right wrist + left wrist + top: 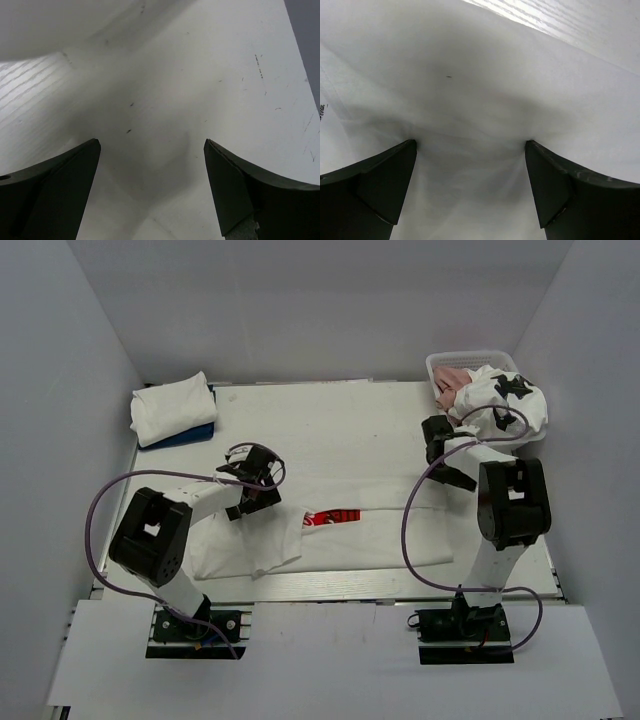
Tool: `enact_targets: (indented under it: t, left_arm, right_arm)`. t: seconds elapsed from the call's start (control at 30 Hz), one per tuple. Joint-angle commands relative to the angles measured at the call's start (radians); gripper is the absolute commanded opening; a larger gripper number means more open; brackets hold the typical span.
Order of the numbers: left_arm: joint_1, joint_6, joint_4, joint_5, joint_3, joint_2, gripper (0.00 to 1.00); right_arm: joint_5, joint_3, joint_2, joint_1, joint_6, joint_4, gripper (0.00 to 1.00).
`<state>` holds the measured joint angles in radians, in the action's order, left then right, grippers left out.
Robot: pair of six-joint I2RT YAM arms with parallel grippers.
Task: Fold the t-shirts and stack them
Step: Fold the other side of the tshirt into a rectangle, then rotate the tshirt 90 degrees
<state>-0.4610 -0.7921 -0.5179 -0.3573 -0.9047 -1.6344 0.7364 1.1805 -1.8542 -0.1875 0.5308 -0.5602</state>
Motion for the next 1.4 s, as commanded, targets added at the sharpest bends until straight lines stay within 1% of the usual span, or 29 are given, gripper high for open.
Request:
enact_targets:
  t: [0.0,0.07,0.17,0.2,0.23,0.27,0.3,0.37,0.4,0.5,0.57,0.67,0.77,0.8,0.87,0.9,0.93,0.97,1.03,1.07,1.1,1.13,1.17,1.2,1.23,1.27,1.3,1.33,1.37]
  left_arm:
    - [0.051,0.011,-0.045,0.003,0.079,-0.068,1.0]
    - [0.051,0.021,-0.033,0.024,0.07,-0.068,1.0]
    - [0.051,0.04,-0.024,0.024,0.041,-0.068,1.0]
    - [0.051,0.062,-0.033,0.024,0.015,-0.068,1.0]
    - [0.051,0.062,-0.033,0.024,0.0,-0.068,1.0]
    - [0.041,0.088,-0.033,0.024,-0.029,-0.068,1.0]
    - [0.041,0.088,-0.033,0.024,-0.043,-0.068,1.0]
    - [0.031,0.088,-0.066,0.024,-0.088,-0.068,1.0]
    - [0.031,0.088,-0.067,0.024,-0.098,-0.059,1.0]
    - [0.031,0.088,-0.056,0.024,-0.109,-0.036,1.0]
    - [0.041,0.099,-0.066,0.024,-0.12,-0.036,1.0]
    - [0.051,0.062,-0.106,0.024,-0.131,-0.027,1.0]
    - [0.051,0.062,-0.044,0.069,-0.08,-0.027,1.0]
    - [0.051,0.074,0.013,0.096,-0.08,-0.044,1.0]
    - [0.051,0.074,0.029,0.107,-0.123,-0.143,1.0]
    - [0.051,0.095,0.007,0.107,-0.211,-0.192,1.0]
    - [0.051,0.109,-0.013,0.107,-0.271,-0.305,1.0]
    - [0.051,0.122,-0.04,0.107,-0.412,-0.365,1.0]
    - [0.038,0.181,-0.111,0.095,-0.581,-0.488,1.0]
    - [0.029,0.212,-0.126,0.101,-0.766,-0.61,1.0]
    - [0.028,0.243,-0.142,0.124,-0.866,-0.674,1.0]
    - [0.028,0.308,-0.158,0.154,-0.966,-0.736,0.98]
    - [0.028,0.347,-0.169,0.228,-1.164,-0.796,0.98]
    - [0.028,0.372,-0.182,0.259,-1.269,-0.92,0.98]
    - [0.028,0.425,-0.195,0.291,-1.372,-0.977,0.98]
    - [0.028,0.451,-0.173,0.376,-1.519,-1.022,1.0]
    - [0.028,0.465,-0.133,0.415,-1.554,-1.054,1.0]
    - [0.028,0.465,-0.014,0.45,-1.554,-1.071,1.0]
    - [0.028,0.465,0.072,0.525,-1.504,-1.072,1.0]
  right_arm:
    - [-0.024,-0.053,0.033,0.06,0.047,0.002,0.9]
    - [-0.078,-0.099,0.073,0.089,0.04,0.036,0.9]
    - [-0.161,-0.111,0.127,0.112,0.012,0.055,0.9]
    - [-0.249,-0.113,0.175,0.102,-0.055,0.092,0.9]
    - [-0.323,-0.12,0.196,0.097,-0.072,0.106,0.9]
    - [-0.366,-0.127,0.214,0.094,-0.137,0.161,0.9]
    - [-0.479,-0.159,0.287,0.085,-0.155,0.183,0.9]
    - [-0.544,-0.188,0.36,0.068,-0.182,0.264,0.9]
    - [-0.612,-0.232,0.397,0.054,-0.186,0.284,0.9]
    - [-0.774,-0.297,0.429,0.014,-0.189,0.384,0.9]
    - [-0.811,-0.309,0.405,-0.024,-0.189,0.422,0.9]
    - [-0.804,-0.303,0.337,-0.058,-0.166,0.421,0.9]
    - [-0.796,-0.314,0.28,-0.075,-0.131,0.428,0.9]
    - [-0.773,-0.32,0.268,-0.081,-0.092,0.424,0.9]
    - [-0.697,-0.343,0.257,-0.095,-0.055,0.369,0.9]
    - [-0.675,-0.385,0.268,-0.099,-0.026,0.356,0.9]
    - [-0.675,-0.406,0.288,-0.108,-0.017,0.35,0.9]
    - [-0.686,-0.429,0.302,-0.124,-0.003,0.353,0.9]
    - [-0.707,-0.528,0.367,-0.148,0.026,0.361,0.9]
    - [-0.716,-0.571,0.386,-0.186,0.032,0.361,0.9]
    - [-0.726,-0.59,0.403,-0.205,0.041,0.35,0.9]
    - [-0.771,-0.629,0.465,-0.225,0.05,0.352,0.9]
    - [-0.788,-0.665,0.484,-0.289,0.049,0.352,0.9]
    - [-0.858,-0.676,0.516,-0.314,0.054,0.35,0.9]
    - [-0.88,-0.686,0.529,-0.37,0.051,0.349,0.9]
    - [-0.899,-0.694,0.539,-0.401,0.043,0.355,0.9]
    - [-0.945,-0.687,0.532,-0.49,0.041,0.344,0.9]
    - [-0.96,-0.667,0.524,-0.521,0.038,0.341,0.9]
    - [-0.98,-0.647,0.489,-0.55,0.031,0.347,0.9]
